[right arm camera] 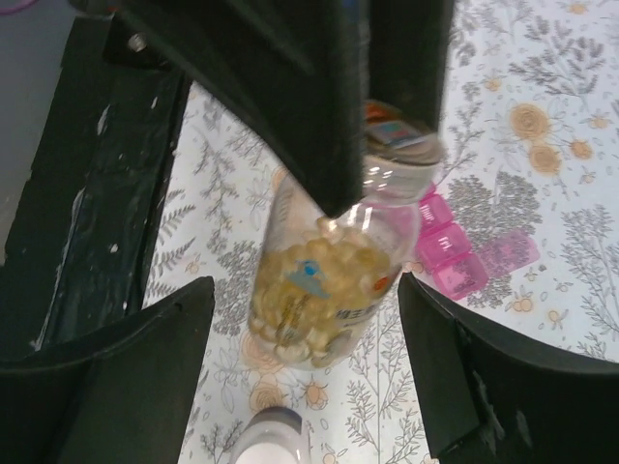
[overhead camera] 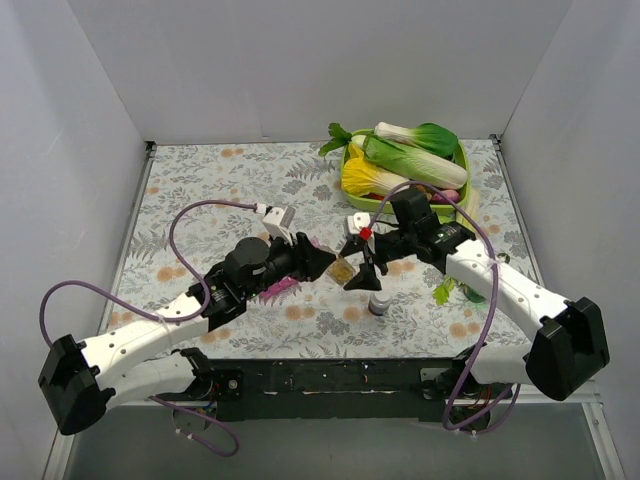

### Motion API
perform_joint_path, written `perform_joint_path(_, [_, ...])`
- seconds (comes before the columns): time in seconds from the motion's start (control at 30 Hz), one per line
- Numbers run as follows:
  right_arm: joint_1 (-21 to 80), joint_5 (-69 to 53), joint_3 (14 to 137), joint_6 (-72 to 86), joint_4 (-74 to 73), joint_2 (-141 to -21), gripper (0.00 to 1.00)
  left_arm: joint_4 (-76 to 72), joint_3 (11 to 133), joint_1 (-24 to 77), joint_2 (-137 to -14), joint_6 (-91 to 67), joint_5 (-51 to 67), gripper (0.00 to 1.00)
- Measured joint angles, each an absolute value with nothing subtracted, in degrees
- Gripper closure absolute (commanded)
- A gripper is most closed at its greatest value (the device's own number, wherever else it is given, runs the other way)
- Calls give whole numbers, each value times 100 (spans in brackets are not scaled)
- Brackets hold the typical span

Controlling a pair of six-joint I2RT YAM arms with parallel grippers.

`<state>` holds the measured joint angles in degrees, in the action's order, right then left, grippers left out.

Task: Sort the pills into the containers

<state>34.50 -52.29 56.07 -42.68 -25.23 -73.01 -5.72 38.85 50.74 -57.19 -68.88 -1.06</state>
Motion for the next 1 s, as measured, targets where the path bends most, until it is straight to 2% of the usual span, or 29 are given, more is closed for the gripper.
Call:
perform_joint_path(0.27, [3540,-4919,5734,-2128,-1170,-7540,21,-574,3885,5074,-5492,-7819,-993,100])
perform_joint_path(0.47, [3590,-4984,5734,-1286,-563,-7703,22,-650,3885,5072,-5430,-8276,-1404,100])
perform_joint_path(0.67, [3614,-5074,5734,-878,-161,-7861,31,-668,3883,5068,-5430,-8600,-1531,100])
perform_joint_path(0.77, [3614,-5092,5734,-805,-71,-7913,54,-788,3822,5039,-5415,-8753,-1525,100])
perform_joint_path(0.8, [3614,-5124,5734,-777,-64,-7924,73,-823,3785,5033,-5391,-8799,-1522,100])
perform_joint_path(0.87, [3614,-5153,5734,-766,-27,-7942,88,-875,3723,5015,-5347,-8879,-1511,100])
perform_joint_path(0.9, [3614,-5164,5734,-766,-21,-7946,92,-902,3693,5002,-5323,-8899,-1494,96])
perform_joint_path(0.93, [3614,-5172,5734,-775,-23,-7950,93,-906,3667,4993,-5301,-8917,-1470,63])
perform_joint_path(1.0, [3614,-5179,5747,-860,-93,-7950,94,-908,3605,4930,-5229,-8934,-1343,25])
